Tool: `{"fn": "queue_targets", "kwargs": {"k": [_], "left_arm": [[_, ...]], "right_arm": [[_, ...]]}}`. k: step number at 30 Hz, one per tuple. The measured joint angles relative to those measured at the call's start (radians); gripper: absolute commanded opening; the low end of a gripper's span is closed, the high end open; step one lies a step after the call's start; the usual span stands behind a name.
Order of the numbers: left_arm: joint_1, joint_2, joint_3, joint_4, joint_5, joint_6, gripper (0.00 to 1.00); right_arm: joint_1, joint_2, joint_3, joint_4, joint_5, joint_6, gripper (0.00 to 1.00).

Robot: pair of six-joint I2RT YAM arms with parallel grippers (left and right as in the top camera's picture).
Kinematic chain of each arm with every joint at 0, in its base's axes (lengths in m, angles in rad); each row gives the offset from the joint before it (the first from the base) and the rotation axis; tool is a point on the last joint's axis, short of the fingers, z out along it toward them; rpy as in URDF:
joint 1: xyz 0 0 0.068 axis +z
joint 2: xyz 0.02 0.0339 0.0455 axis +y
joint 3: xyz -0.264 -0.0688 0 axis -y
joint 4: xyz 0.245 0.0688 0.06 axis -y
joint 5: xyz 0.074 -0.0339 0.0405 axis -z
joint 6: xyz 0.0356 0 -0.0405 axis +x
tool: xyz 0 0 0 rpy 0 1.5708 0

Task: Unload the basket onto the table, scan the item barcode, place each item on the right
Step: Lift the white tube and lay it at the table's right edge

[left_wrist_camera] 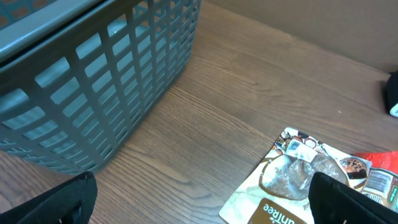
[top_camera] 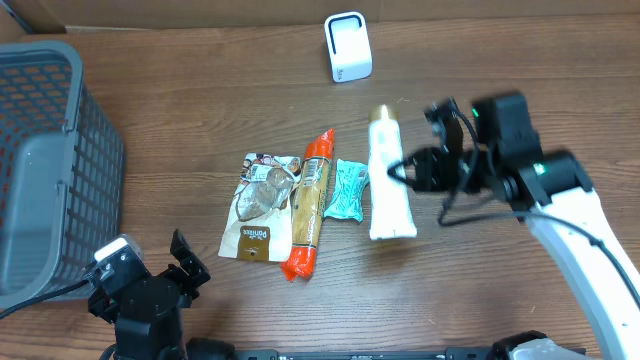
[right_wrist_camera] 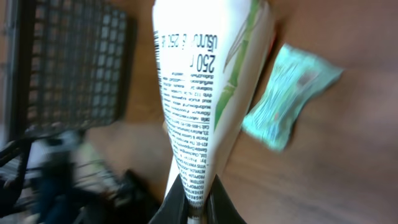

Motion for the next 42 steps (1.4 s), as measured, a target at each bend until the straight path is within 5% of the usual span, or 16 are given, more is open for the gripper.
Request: {"fn": "queue_targets", "kwargs": {"k": [6, 16, 25, 36, 42], "left_arm": [[0.000, 0.000, 0.000, -0.001, 0.000, 0.000, 0.99], [0.000, 0.000, -0.001, 0.000, -0.001, 0.000, 1.00], [0.000, 0.000, -0.001, 0.000, 0.000, 0.000, 0.99], [0.000, 0.000, -0.001, 0.000, -0.002, 0.000, 0.99], [0.000, 0.000, -0.002, 0.000, -0.004, 0.000, 1.00]], "right_arm": [[0.119, 0.241, 0.358, -0.034, 0.383, -0.075, 0.03], [0.149, 0.571, 0.410, 0.356, 0.938, -0.349, 0.04], [0.150, 0.698, 0.410, 0.631, 1.069, -0.835, 0.04], [0.150, 0.906, 0.410, 1.080, 1.188, -1.226, 0.04], [0.150, 0.987, 0.410, 1.160, 1.226, -1.390, 0.03]]}}
